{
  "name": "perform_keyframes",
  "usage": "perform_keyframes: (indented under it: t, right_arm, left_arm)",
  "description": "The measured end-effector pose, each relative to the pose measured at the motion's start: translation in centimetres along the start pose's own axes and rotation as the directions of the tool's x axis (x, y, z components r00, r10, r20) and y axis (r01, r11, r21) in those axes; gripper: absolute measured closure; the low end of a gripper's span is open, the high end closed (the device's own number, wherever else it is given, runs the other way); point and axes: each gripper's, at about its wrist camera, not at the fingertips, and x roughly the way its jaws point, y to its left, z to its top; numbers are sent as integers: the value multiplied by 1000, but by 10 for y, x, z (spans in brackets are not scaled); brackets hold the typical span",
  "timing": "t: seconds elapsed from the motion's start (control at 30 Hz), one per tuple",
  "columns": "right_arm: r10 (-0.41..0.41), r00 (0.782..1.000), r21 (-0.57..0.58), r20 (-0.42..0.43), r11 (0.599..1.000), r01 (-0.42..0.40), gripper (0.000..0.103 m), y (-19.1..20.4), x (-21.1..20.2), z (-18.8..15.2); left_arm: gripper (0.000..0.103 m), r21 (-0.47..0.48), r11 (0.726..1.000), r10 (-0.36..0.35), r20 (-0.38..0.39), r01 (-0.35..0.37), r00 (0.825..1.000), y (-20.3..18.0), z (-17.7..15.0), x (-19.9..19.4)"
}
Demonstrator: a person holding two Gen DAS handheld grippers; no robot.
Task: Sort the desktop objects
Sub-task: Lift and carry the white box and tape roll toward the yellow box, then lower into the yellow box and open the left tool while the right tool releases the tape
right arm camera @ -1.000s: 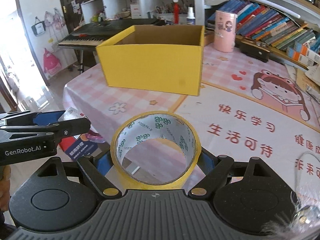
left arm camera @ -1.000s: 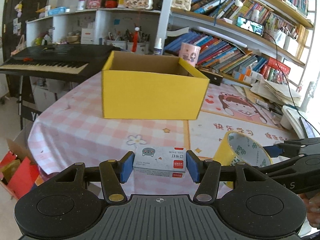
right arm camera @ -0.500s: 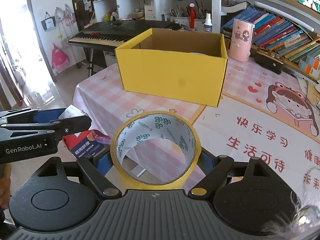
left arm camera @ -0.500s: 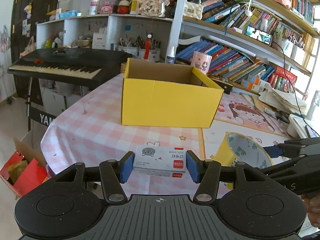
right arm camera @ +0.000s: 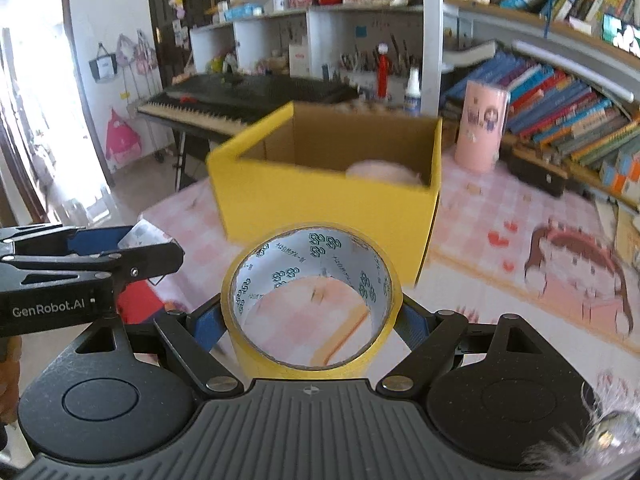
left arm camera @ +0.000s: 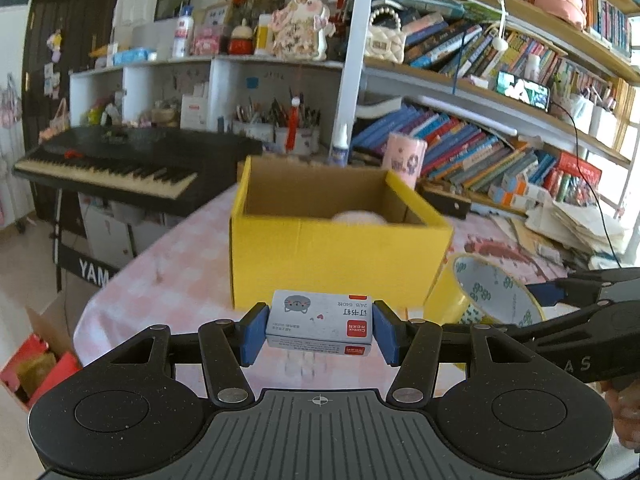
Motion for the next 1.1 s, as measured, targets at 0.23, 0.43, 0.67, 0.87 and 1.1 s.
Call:
perform_keyframes:
  t: [0.23,0.43,0.67,0.87,1.1]
  right_arm:
    - [20,994,-45,104,999,-15,19,-31,14,47]
    - [29,989,-82,148,996,-17,19,-54,41,85]
    - [35,986,-112,164,994,-17,19,-78,71,116]
    - [44,987,-137,152,990,-23,19,-91,101,132]
    - [68,992,-136,110,989,-52,19,-99,132,142]
  left_arm:
    - [48,-8,999,42,68,-41,997,-7,35,29]
    - [48,-23,996,85,97,-84,992,-10,58,60]
    - [48,-39,992,120,73,-118,990,-12,73,101]
    - [48,-11,991,133,16,-133,991,-13,77,137]
    - [48,-14,991,135,-82,-136,987,-11,72,171]
